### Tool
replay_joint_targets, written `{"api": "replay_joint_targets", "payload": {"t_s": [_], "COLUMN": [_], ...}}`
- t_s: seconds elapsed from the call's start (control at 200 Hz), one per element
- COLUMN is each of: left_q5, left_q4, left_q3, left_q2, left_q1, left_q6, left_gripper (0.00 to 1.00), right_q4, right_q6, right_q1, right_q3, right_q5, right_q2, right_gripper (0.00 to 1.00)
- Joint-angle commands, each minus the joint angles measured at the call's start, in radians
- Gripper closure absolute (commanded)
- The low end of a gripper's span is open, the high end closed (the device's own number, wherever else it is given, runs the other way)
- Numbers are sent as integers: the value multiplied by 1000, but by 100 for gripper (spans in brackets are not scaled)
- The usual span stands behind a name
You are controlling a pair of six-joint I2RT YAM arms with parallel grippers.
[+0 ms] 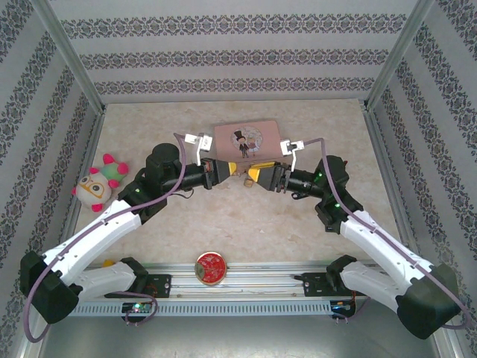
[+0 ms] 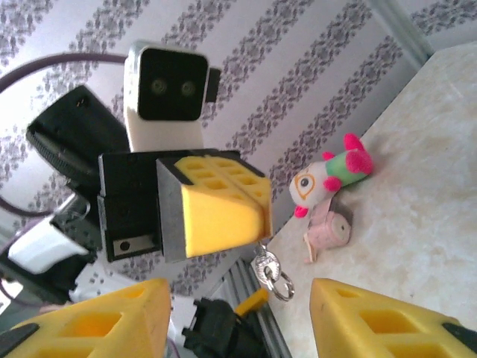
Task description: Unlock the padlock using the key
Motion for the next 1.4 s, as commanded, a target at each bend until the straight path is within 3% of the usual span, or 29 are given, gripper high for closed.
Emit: {"api": "replay_joint_targets", "payload": {"t_s": [0.0,0.205,1.004,1.394], "left_q5": [7,5,-3,-20], "left_q4": [112,138,217,226], "left_q3": [-7,-15,-44,-55], "left_q2": [18,30,42,35], "left_q1": [13,13,13,16], "left_q6": [-49,-68,-125,-136], "left_gripper": [100,100,100,100], "right_q4": [93,227,248,252], "right_q6": [93,168,133,129], "right_q1": [-5,7,71,77], "right_q3": [-28,-22,25,19], "right_q5": [90,46,7,10], "right_q2": [8,77,148,147], "right_gripper": [52,57,72,84]}}
